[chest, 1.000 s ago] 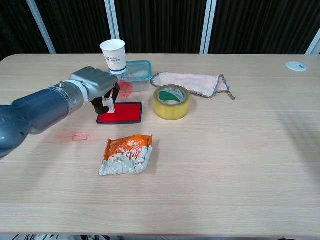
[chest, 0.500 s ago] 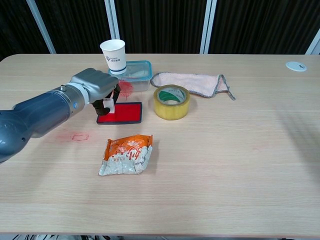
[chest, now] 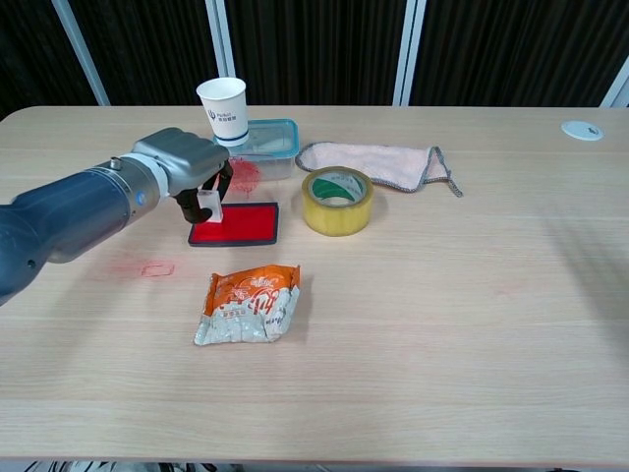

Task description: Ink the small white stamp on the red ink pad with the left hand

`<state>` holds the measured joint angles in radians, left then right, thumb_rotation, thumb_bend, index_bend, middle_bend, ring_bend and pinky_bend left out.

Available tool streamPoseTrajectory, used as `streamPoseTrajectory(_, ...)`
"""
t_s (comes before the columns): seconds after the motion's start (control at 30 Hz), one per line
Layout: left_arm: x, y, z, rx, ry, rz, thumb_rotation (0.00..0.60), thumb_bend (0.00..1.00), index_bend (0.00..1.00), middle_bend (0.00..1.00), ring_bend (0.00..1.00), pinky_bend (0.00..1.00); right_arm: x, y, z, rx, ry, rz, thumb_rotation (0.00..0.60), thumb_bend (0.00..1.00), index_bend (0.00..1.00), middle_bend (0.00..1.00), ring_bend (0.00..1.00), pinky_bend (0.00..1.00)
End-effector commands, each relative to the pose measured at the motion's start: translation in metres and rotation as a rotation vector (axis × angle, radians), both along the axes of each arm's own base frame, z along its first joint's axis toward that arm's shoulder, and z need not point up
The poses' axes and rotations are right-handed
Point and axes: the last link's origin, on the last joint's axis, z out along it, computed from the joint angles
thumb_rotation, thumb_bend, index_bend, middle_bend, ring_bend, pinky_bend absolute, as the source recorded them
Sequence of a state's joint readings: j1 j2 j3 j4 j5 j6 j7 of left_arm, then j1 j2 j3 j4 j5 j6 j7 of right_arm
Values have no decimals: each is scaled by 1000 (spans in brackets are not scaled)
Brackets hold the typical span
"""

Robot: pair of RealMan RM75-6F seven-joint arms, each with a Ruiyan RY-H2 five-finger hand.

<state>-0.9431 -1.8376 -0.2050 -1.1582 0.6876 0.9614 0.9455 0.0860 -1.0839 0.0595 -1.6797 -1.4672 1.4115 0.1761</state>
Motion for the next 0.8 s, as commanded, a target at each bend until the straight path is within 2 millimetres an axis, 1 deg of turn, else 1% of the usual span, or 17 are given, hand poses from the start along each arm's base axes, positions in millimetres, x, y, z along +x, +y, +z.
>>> streamPoseTrajectory(0.03, -1, -1, -1, -3, 2, 3, 600, 575, 725, 745, 533, 606, 0, 0, 0, 0, 0, 0, 600, 200, 0, 0, 0, 185)
streamPoseTrajectory(0.5, -9, -5, -11, -24, 24, 17, 600, 575, 724, 745, 533, 606, 0, 0, 0, 2, -4, -3, 600, 200, 0, 0, 0, 185)
streamPoseTrajectory(0.67, -12, -5, -13, -25, 34, 24, 600, 576, 724, 744, 532, 606, 0, 0, 0, 2, -4, -3, 600, 200, 0, 0, 0, 185)
streamPoseTrajectory(0.8, -11, -5, -12, -20, 26, 21, 600, 575, 724, 744, 532, 605, 0, 0, 0, 2, -3, -3, 600, 200, 0, 0, 0, 185)
